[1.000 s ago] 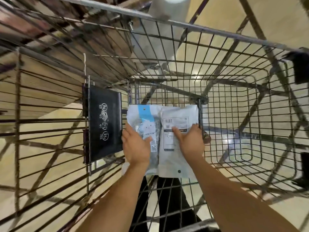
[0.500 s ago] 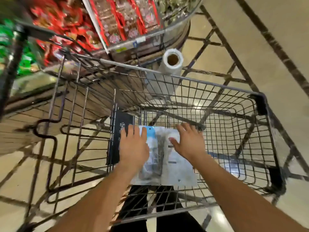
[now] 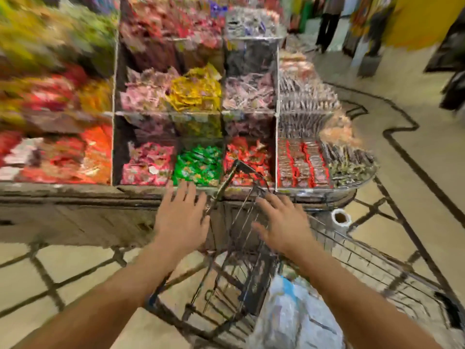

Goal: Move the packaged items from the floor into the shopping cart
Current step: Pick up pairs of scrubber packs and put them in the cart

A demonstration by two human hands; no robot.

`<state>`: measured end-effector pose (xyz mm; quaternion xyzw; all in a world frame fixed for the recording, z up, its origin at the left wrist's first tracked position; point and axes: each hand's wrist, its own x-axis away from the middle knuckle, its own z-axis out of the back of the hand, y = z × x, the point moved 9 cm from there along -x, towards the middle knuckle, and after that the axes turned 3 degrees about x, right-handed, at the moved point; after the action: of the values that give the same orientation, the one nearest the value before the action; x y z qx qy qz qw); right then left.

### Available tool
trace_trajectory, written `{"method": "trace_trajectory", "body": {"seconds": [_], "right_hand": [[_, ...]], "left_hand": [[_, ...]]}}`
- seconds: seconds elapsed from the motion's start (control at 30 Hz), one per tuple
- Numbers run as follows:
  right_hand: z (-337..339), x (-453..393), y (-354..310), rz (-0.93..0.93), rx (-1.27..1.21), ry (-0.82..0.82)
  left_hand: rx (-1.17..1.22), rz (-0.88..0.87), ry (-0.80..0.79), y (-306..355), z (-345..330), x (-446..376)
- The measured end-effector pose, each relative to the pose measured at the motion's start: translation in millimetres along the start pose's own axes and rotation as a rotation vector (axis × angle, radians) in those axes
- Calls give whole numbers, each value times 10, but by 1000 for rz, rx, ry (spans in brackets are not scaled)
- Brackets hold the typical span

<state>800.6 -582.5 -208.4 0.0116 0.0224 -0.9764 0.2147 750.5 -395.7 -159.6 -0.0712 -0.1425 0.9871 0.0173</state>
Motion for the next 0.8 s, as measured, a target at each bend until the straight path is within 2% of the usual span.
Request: {"method": "trace_trajectory", "body": {"seconds": [0.2,0.4,0.6,0.8], "right_hand": [[719,-325,-1759,161,14,170],[1155,-321,-3864,375,3,228],[1495,-70,-5808,680,-51,305],[1630,4,-7387,898,-121,346]], "left_hand": [[-2,225,101,-1947,229,1068],[-22,518,50,-3749,168,2467],[-18,797,60,-4906,244,3808],[-53,1017,88,-5696,235,4866]]}}
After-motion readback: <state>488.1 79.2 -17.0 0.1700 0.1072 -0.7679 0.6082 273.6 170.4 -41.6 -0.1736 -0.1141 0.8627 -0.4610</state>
